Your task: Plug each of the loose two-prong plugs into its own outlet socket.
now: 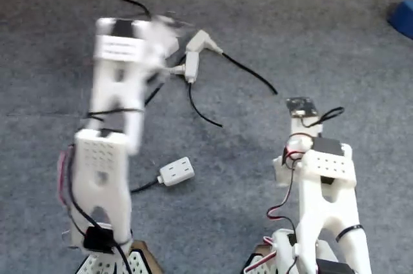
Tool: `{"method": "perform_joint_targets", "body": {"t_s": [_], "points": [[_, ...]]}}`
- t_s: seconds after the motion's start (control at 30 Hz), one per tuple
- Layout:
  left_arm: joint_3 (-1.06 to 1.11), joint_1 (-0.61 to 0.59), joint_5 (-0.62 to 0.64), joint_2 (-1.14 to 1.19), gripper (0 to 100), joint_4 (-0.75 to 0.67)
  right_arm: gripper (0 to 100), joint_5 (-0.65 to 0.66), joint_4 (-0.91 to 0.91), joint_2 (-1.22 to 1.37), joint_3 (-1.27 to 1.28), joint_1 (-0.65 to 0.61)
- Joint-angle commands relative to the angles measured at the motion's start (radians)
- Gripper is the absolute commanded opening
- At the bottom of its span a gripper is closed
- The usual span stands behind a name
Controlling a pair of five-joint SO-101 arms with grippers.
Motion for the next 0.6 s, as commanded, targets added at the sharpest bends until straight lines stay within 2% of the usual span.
{"method": "perform_joint_targets", "body": {"t_s": [0.0, 0.1, 0.17, 0.27, 0.43, 0.57], "points": [[0.114, 0.232, 0.009, -0.22, 0, 0.011, 40.3, 0.017, -0.008, -0.028, -0.022, 0.048], [0.234, 0.38, 0.005, -0.311, 1, 0.008, 40.3, 0.069, -0.002, -0.027, -0.022, 0.05], [0.294, 0.435, 0.003, -0.344, 1, -0.014, 40.3, 0.069, 0.005, -0.025, -0.022, 0.053], [0.358, 0.469, -0.043, -0.358, 4, -0.034, 40.3, 0.068, 0.002, -0.028, -0.022, 0.076], [0.409, 0.476, -0.055, -0.361, 18, -0.034, 40.3, 0.074, -0.001, -0.028, -0.022, 0.111], [0.41, 0.45, -0.052, -0.363, 20, -0.032, 40.3, 0.074, -0.001, -0.024, -0.022, 0.107]]}}
